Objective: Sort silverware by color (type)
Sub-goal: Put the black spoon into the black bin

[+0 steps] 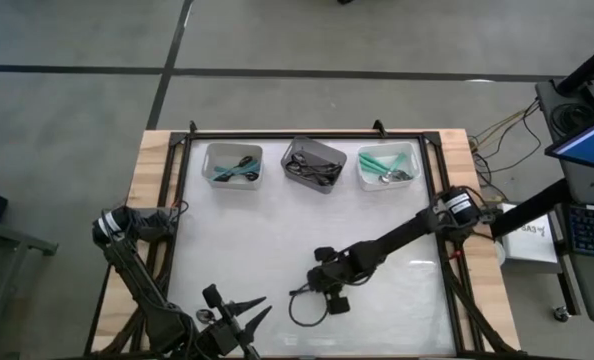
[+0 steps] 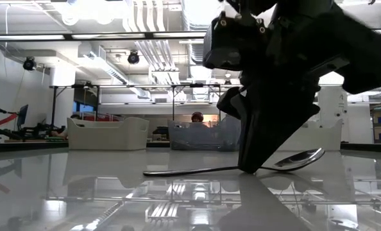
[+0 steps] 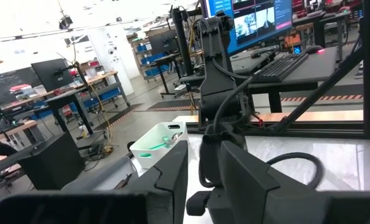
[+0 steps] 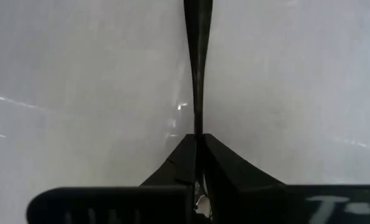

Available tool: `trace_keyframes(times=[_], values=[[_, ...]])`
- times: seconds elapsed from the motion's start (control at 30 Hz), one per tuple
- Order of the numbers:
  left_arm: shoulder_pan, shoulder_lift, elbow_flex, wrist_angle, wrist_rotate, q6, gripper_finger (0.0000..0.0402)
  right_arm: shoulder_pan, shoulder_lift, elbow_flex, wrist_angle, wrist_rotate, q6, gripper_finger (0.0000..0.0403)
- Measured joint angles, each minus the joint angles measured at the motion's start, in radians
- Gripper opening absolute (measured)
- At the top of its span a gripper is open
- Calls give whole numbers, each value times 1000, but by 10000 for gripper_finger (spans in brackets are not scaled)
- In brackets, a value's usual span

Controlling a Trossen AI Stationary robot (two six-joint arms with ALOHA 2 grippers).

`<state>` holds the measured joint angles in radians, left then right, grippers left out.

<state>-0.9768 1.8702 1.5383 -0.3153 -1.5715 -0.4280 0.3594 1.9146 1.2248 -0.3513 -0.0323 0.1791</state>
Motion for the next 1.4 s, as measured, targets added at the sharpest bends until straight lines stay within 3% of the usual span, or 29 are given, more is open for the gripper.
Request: trace_keyframes(times=[0.37,0.6,1.03,1.23,1.4], values=[[-2,0,0,0,0,0,80,-136,-211,-7,-24,68,-93,9],[-2,0,0,-2,0,25,80,-295,-287,-5,-17,208,-185,9],[-2,0,-1,-3,0,107,80,-726,-250,-5,68,215,-248,9],[-2,-2,-1,-4,0,107,80,-790,-199,-5,68,108,-232,9],[-2,-3,-1,-6,0,115,80,-796,-175,-5,80,111,-229,29]])
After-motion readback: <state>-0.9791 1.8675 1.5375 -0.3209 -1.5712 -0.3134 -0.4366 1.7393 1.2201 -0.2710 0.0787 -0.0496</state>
